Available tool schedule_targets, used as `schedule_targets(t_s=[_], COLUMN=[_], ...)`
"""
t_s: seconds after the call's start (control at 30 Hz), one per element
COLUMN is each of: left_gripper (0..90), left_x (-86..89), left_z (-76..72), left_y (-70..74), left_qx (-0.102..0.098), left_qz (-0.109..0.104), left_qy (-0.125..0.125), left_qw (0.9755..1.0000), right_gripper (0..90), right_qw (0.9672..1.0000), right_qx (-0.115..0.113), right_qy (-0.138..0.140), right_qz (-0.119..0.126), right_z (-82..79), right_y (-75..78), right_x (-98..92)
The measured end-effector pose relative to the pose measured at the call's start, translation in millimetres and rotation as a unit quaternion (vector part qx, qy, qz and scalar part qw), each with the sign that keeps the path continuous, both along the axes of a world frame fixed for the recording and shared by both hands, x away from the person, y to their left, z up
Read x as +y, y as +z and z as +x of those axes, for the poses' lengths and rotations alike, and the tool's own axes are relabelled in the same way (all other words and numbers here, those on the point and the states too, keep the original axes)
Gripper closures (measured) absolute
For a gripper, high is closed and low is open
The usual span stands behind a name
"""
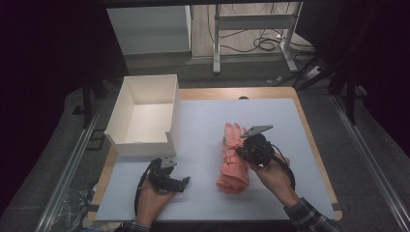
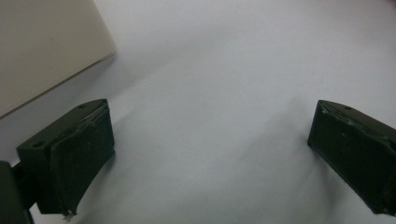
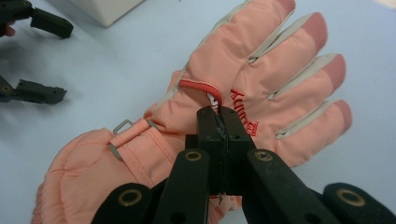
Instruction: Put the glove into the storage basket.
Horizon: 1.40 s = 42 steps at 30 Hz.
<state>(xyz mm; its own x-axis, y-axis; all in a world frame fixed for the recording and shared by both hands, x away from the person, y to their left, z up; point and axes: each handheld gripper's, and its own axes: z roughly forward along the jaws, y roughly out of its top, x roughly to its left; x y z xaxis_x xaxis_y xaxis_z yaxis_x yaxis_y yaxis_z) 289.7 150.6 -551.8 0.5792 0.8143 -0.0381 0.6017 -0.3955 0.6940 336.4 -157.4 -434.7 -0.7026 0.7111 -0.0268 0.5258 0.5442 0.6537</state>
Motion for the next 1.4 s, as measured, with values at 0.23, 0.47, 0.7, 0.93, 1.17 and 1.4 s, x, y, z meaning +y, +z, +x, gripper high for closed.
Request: schedule_targets(t_s=[0.23,0.47,0.7,0.93,1.17,1.4], left_gripper=[0.5,0.5,0.5,0.5,0.5,0.5], left_x=[0.0,0.0,0.0,0.0,-0.1,0.1], left_z=[0.0,0.0,0.0,0.0,-0.1,-0.1], left_y=[-0.1,-0.1,-0.1,-0.1,-0.1,0.1], left_qx=[0.0,0.0,0.0,0.0,0.001,0.001], left_qz=[0.0,0.0,0.0,0.0,-0.001,0.001], left_qy=[0.0,0.0,0.0,0.0,0.001,-0.001], left_qw=[1.0,1.0,1.0,1.0,1.0,1.0], right_gripper=[88.4,87.1,74.2,66.6,64.4,64.6], right_qw=[1.0,1.0,0.9993,0.9983,0.9975,0.997], right_qx=[0.005,0.005,-0.01,-0.036,-0.042,-0.031], right_qy=[-0.005,-0.002,0.008,0.002,-0.006,-0.003], right_qz=[0.004,0.008,0.035,0.045,0.057,0.071], right_z=[0.5,0.6,-0.6,-4.8,-8.5,-17.6], right_y=[-17.0,-31.1,-23.1,-10.5,-9.8,-38.0], right_x=[-1.4,-2.2,-12.0,-27.7,-47.9,-68.9])
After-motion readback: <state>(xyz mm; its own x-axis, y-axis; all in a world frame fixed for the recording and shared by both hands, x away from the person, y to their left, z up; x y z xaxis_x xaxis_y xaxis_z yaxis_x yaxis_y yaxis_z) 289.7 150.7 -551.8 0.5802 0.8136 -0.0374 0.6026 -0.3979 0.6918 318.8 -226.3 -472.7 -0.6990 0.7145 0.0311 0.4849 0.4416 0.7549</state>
